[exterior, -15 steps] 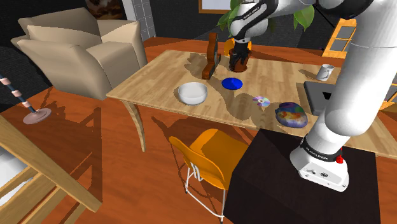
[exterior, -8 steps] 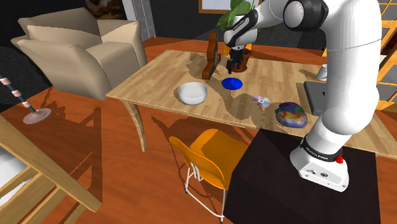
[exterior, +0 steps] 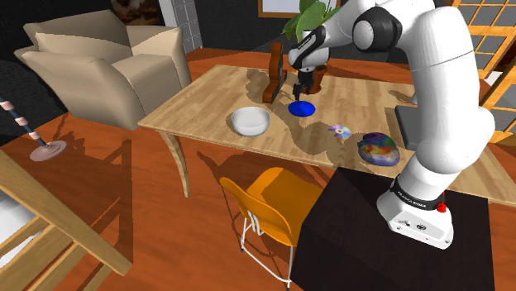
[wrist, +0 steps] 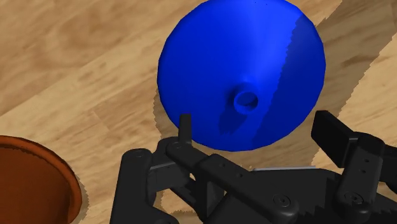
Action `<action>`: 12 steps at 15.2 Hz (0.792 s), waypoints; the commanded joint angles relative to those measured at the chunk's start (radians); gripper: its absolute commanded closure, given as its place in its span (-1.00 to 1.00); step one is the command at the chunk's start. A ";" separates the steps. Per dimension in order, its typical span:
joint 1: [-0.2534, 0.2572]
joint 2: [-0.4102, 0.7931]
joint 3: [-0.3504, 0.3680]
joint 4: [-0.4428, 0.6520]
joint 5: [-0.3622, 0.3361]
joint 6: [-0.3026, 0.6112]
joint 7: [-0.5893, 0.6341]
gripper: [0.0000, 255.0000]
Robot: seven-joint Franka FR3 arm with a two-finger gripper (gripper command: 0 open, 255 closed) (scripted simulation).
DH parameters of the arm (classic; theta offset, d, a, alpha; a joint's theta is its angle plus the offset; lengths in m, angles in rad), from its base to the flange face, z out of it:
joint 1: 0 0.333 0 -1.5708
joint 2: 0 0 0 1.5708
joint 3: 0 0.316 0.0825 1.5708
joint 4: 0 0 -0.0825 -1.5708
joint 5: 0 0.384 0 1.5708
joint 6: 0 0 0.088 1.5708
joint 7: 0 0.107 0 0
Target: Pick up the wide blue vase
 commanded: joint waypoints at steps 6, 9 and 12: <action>-0.007 0.032 0.009 -0.002 0.012 0.034 -0.007 1.00; -0.007 0.033 0.009 -0.002 0.012 0.034 -0.007 1.00; -0.007 0.032 0.009 -0.002 0.012 0.034 -0.007 1.00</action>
